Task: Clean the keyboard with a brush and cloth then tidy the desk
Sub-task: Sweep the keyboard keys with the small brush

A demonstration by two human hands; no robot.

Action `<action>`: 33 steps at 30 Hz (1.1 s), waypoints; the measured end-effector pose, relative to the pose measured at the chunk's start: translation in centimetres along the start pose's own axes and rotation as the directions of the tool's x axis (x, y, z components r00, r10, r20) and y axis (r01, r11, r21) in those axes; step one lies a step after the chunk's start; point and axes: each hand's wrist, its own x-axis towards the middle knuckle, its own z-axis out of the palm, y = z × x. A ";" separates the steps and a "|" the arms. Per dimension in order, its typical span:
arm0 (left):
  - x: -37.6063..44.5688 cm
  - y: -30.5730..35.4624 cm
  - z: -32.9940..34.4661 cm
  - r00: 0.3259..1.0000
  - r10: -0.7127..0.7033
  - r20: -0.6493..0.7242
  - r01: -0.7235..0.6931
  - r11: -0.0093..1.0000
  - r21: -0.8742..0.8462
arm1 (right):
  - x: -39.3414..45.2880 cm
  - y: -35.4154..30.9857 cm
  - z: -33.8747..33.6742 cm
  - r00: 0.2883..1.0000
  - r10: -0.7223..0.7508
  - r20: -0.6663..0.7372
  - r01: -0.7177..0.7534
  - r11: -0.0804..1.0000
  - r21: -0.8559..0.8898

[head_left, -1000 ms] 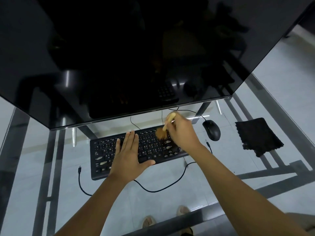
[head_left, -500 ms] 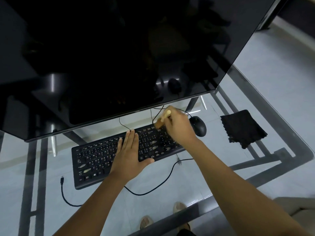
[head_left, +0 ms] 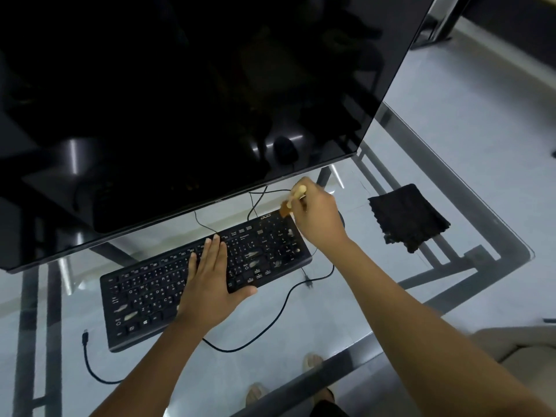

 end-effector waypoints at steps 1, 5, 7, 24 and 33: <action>0.0 0.0 0.0 1.000 0.000 0.000 0.000 1.000 0.005 | 0.1 0.2 -0.1 1.000 0.018 0.021 -0.019 0.998 0.051; -0.1 -0.2 0.1 1.000 0.007 0.000 -0.007 1.000 0.020 | -0.2 0.2 0.1 0.974 0.025 0.223 -0.032 0.999 0.028; 0.0 -0.1 0.1 1.000 0.004 0.002 -0.004 1.000 0.013 | -0.1 0.1 -0.3 0.996 0.048 0.069 -0.053 0.996 0.072; -0.8 -1.1 -0.4 0.999 0.006 -0.054 -0.007 1.000 -0.022 | -1.4 -1.0 0.0 0.979 -0.044 0.201 0.053 0.998 -0.040; -3.2 -2.9 -0.9 0.991 -0.075 -0.113 0.068 0.996 -0.060 | -0.1 -4.1 3.9 0.985 -0.128 0.115 0.128 0.992 0.008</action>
